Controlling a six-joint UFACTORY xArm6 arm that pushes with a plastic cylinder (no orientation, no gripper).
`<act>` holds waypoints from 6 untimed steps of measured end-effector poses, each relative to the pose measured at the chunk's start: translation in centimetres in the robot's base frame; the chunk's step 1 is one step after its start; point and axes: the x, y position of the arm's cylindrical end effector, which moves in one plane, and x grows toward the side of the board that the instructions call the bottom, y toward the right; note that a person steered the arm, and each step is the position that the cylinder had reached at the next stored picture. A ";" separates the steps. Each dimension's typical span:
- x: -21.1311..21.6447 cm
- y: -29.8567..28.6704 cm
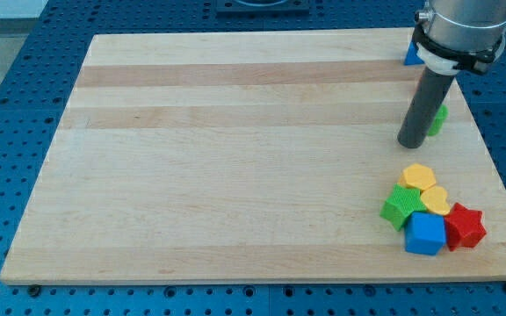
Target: Slightly move the green circle to the right center of the board
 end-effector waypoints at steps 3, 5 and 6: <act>-2.0 0.0; -2.0 1.6; -2.0 2.6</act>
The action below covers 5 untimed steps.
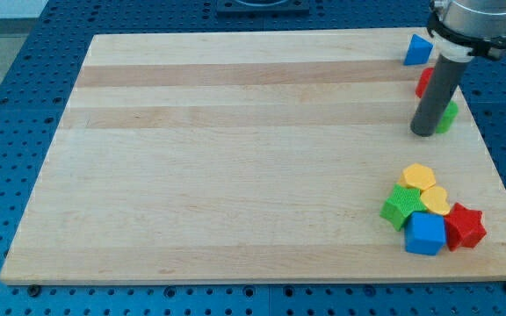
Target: Slightly move the green circle to the right center of the board
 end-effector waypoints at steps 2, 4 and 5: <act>0.0 0.1; 1.1 0.2; 1.8 0.4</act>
